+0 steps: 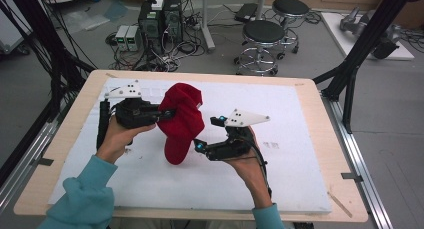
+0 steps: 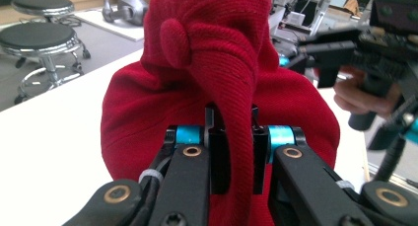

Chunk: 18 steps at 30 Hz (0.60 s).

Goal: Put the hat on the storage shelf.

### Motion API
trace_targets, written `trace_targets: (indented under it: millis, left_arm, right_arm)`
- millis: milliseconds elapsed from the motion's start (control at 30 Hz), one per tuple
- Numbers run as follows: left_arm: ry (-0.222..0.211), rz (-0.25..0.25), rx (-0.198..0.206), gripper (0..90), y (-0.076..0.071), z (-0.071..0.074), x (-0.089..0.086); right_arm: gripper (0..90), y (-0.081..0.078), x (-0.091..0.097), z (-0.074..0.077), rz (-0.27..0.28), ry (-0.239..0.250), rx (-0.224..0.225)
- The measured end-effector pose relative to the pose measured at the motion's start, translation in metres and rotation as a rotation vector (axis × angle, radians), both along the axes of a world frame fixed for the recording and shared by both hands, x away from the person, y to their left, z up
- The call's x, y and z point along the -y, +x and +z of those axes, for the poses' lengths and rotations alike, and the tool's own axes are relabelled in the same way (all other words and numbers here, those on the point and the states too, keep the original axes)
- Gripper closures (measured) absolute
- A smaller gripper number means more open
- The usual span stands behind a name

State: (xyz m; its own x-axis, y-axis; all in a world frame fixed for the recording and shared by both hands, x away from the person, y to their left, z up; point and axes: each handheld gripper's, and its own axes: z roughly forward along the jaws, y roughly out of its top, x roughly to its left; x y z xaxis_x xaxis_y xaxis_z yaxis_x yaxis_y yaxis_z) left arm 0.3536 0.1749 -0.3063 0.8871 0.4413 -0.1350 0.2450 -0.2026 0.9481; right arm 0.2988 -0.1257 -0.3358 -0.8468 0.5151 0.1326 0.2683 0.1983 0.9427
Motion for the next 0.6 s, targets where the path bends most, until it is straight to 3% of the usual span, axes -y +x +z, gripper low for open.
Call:
trace_targets:
  millis: [100,367,467,600]
  left_arm:
    - [-0.012,0.01,0.012,84.4,0.001,0.004,0.002]
    - [-0.014,0.009,0.028,84.4,0.002,0.009,0.009]
    - [-0.004,0.008,0.03,84.4,0.002,0.008,0.012]
    - [-0.021,0.019,0.037,84.4,0.002,0.009,0.013]
  right_arm:
    - [16.4,-0.002,-0.002,-0.002,-0.001,-0.005,-0.019]
    - [20.0,-0.002,-0.01,-0.013,0.007,-0.028,-0.07]
    - [27.9,-0.002,-0.013,-0.017,0.015,-0.033,-0.093]
    - [36.4,0.0,-0.018,-0.021,0.012,-0.06,-0.125]
